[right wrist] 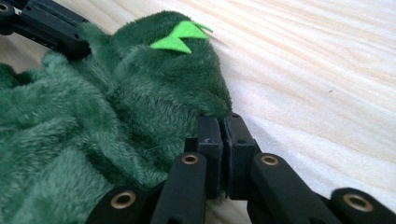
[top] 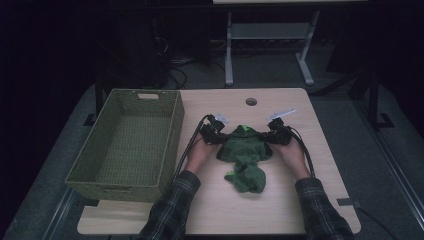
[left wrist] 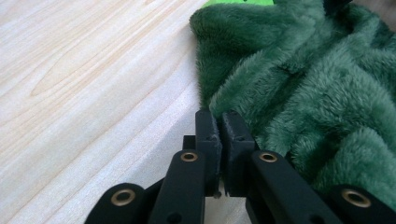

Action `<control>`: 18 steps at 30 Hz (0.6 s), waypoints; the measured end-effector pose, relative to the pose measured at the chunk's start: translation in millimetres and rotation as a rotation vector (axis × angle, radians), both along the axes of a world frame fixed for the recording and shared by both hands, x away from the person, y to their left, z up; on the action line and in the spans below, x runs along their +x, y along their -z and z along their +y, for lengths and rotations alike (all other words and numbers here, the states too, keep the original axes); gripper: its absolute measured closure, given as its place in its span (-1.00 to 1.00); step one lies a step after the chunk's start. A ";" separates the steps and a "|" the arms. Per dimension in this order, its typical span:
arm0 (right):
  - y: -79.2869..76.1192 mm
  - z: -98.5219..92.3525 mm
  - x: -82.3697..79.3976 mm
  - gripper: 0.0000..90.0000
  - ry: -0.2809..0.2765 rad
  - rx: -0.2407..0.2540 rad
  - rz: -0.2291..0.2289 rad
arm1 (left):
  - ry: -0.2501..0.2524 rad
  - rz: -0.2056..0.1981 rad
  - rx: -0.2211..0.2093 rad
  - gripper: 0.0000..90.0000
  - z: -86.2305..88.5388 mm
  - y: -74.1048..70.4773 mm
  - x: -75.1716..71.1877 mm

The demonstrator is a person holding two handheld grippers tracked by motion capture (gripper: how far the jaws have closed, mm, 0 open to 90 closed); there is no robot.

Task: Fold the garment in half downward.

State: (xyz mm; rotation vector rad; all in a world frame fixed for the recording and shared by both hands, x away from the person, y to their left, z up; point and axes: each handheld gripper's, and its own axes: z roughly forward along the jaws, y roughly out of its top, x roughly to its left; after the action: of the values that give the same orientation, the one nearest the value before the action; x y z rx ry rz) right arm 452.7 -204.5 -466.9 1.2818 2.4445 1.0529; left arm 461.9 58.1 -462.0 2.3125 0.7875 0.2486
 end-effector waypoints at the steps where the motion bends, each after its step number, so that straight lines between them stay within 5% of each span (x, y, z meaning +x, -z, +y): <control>1: -1.9 -0.2 -0.5 0.94 0.004 0.001 -0.006 | -0.005 -0.008 -0.007 0.93 0.5 -2.0 0.1; 12: -53.0 -10.2 4.3 0.95 0.052 0.074 -0.109 | -0.038 -0.137 -0.118 0.91 -0.4 -64.5 6.0; 13: -58.7 -11.2 3.7 0.95 0.058 0.080 -0.142 | -0.038 -0.137 -0.118 0.90 -0.4 -64.5 6.0; 18: -76.3 -14.4 -0.2 0.95 0.053 0.118 -0.162 | -0.027 -0.187 -0.168 0.90 -0.1 -85.1 -2.1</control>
State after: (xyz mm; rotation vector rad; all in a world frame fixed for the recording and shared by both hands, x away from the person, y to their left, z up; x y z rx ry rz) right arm 452.4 -219.0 -390.6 1.2353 2.2473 1.2508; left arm 459.8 58.1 -376.9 2.0880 0.7177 0.3905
